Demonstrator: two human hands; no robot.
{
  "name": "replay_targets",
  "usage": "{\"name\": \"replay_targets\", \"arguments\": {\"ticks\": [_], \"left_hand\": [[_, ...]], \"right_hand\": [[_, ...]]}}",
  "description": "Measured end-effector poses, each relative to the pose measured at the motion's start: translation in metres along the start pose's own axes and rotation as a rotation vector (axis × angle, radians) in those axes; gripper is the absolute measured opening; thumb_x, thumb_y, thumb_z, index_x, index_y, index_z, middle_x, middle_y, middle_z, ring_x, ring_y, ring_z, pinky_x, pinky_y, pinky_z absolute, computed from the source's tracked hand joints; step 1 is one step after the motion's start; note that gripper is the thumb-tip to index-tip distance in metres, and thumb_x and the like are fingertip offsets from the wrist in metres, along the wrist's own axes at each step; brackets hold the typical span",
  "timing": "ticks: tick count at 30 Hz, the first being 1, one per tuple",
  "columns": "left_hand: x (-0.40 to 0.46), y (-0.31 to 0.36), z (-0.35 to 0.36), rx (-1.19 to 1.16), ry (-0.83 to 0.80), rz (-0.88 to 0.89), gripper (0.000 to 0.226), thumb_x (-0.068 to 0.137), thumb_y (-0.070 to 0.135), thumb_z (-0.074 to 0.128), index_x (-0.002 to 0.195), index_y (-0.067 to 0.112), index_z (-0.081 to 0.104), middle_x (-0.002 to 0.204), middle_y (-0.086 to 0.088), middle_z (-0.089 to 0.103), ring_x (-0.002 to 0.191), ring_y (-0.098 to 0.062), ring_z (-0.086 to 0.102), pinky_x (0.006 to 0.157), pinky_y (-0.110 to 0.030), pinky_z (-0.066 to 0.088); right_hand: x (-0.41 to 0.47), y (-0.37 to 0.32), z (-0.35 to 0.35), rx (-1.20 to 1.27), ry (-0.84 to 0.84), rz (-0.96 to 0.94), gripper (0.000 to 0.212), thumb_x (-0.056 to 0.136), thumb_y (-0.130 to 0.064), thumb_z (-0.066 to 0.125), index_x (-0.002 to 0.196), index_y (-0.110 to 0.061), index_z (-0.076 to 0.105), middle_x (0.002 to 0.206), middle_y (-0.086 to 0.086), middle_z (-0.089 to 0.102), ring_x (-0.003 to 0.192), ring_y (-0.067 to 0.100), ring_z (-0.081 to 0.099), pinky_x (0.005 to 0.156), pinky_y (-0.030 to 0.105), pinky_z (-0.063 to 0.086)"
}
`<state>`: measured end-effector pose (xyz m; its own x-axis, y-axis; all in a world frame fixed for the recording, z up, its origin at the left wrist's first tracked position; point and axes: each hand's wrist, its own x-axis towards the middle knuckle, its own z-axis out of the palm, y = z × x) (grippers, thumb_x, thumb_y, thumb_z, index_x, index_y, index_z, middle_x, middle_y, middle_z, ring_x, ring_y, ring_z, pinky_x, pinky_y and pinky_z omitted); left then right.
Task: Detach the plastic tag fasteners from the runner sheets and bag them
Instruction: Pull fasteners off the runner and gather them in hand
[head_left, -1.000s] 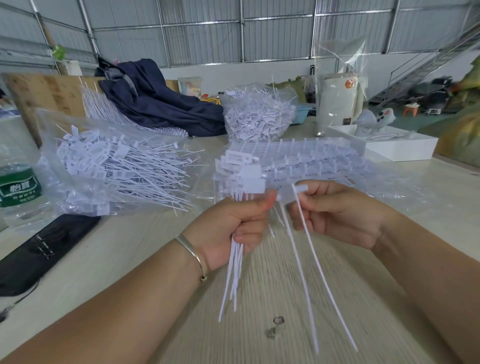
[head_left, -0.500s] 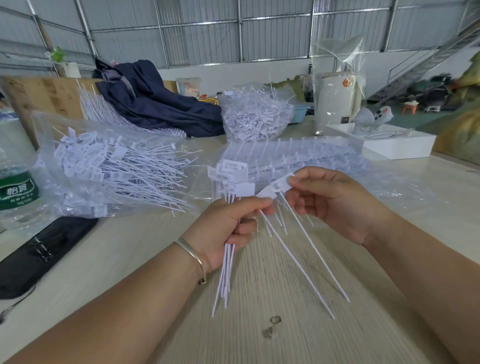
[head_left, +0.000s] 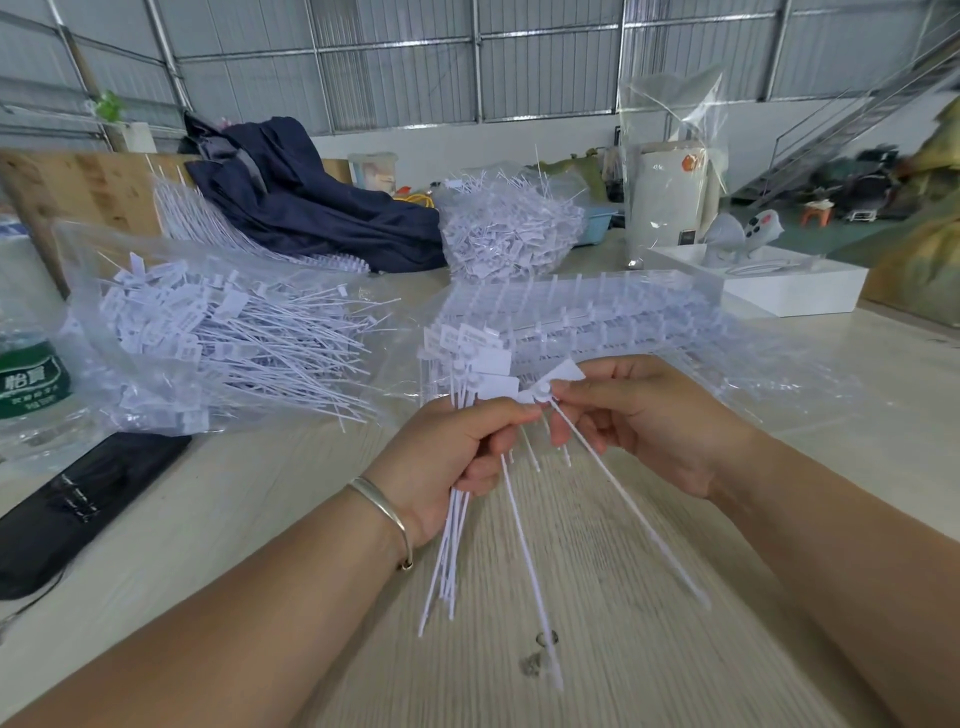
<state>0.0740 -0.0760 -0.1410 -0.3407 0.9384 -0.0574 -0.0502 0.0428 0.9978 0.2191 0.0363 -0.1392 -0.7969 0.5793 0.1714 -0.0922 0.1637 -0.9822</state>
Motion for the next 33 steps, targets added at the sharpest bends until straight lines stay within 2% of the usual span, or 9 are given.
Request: {"name": "replay_targets", "arguments": {"ticks": [6,10,15,18,22,24,27,29,33], "left_hand": [[-0.001,0.002,-0.003,0.056,-0.010,-0.064,0.041,0.084,0.013,0.060,0.045,0.022,0.052,0.044,0.006,0.027,0.035,-0.010,0.017,0.046,-0.026,0.011],[0.003,0.002,-0.013,-0.041,0.019,-0.075,0.044,0.081,0.004,0.066,0.043,0.021,0.053,0.048,0.007,0.031,0.038,-0.007,0.018,0.041,-0.021,0.013],[0.005,-0.002,-0.005,-0.138,0.032,-0.063,0.019,0.078,0.006,0.074,0.067,0.011,0.059,0.062,0.000,0.047,0.045,-0.007,0.032,0.035,-0.015,0.021],[0.004,-0.003,0.000,-0.127,-0.023,-0.066,0.015,0.068,0.029,0.076,0.067,0.015,0.071,0.072,-0.006,0.065,0.060,-0.013,0.055,0.053,-0.023,0.044],[0.003,-0.006,0.003,-0.200,-0.139,-0.071,0.050,0.078,0.037,0.068,0.111,0.000,0.068,0.108,-0.020,0.071,0.096,-0.026,0.071,0.071,-0.030,0.059],[0.001,-0.005,0.005,-0.242,-0.181,-0.080,0.054,0.083,0.035,0.064,0.117,-0.006,0.063,0.111,-0.024,0.069,0.100,-0.030,0.070,0.073,-0.034,0.059],[0.001,-0.005,0.005,-0.298,-0.156,-0.074,0.039,0.089,0.028,0.062,0.111,-0.004,0.064,0.095,-0.023,0.072,0.089,-0.032,0.073,0.070,-0.038,0.061],[0.002,-0.006,0.005,-0.288,-0.129,-0.057,0.026,0.091,0.025,0.062,0.100,0.001,0.067,0.074,-0.014,0.071,0.068,-0.024,0.072,0.065,-0.036,0.061],[0.005,-0.004,0.004,-0.343,-0.097,-0.060,0.016,0.082,0.022,0.068,0.079,0.012,0.057,0.054,0.004,0.031,0.040,-0.007,0.032,0.042,-0.020,0.042]], "right_hand": [[0.001,-0.007,-0.008,0.021,0.121,-0.009,0.027,0.086,-0.007,0.052,0.062,-0.007,0.064,0.050,0.005,0.042,0.048,0.017,0.033,0.050,0.024,0.031],[0.000,-0.013,-0.022,0.190,0.241,-0.004,0.011,0.087,-0.006,0.048,0.078,-0.004,0.053,0.059,0.010,0.049,0.044,0.014,0.042,0.050,0.025,0.035],[0.001,-0.009,-0.012,0.186,0.132,-0.016,0.009,0.090,-0.009,0.057,0.085,-0.003,0.061,0.073,0.013,0.065,0.048,0.018,0.054,0.050,0.023,0.049],[0.000,-0.007,-0.006,0.133,0.098,-0.023,0.014,0.092,-0.012,0.058,0.080,-0.006,0.060,0.068,0.009,0.060,0.046,0.017,0.053,0.049,0.022,0.047],[0.000,-0.003,0.006,0.054,0.098,-0.063,0.012,0.094,-0.010,0.058,0.086,-0.001,0.058,0.062,0.011,0.061,0.041,0.017,0.052,0.048,0.024,0.046],[0.000,-0.002,0.012,-0.071,0.153,-0.132,0.014,0.092,-0.009,0.062,0.081,-0.001,0.059,0.058,0.010,0.059,0.039,0.015,0.049,0.047,0.024,0.044],[0.000,-0.002,0.017,-0.226,0.213,-0.213,0.029,0.089,-0.010,0.068,0.062,-0.017,0.059,0.049,-0.003,0.049,0.040,0.008,0.041,0.044,0.020,0.036],[-0.001,-0.002,0.018,-0.275,0.222,-0.223,0.029,0.089,-0.014,0.068,0.064,-0.009,0.055,0.051,0.000,0.044,0.044,0.010,0.038,0.047,0.023,0.034],[-0.002,-0.001,0.020,-0.388,0.190,-0.207,0.028,0.094,-0.018,0.061,0.071,-0.005,0.051,0.055,0.003,0.045,0.047,0.015,0.042,0.053,0.029,0.038]]}}
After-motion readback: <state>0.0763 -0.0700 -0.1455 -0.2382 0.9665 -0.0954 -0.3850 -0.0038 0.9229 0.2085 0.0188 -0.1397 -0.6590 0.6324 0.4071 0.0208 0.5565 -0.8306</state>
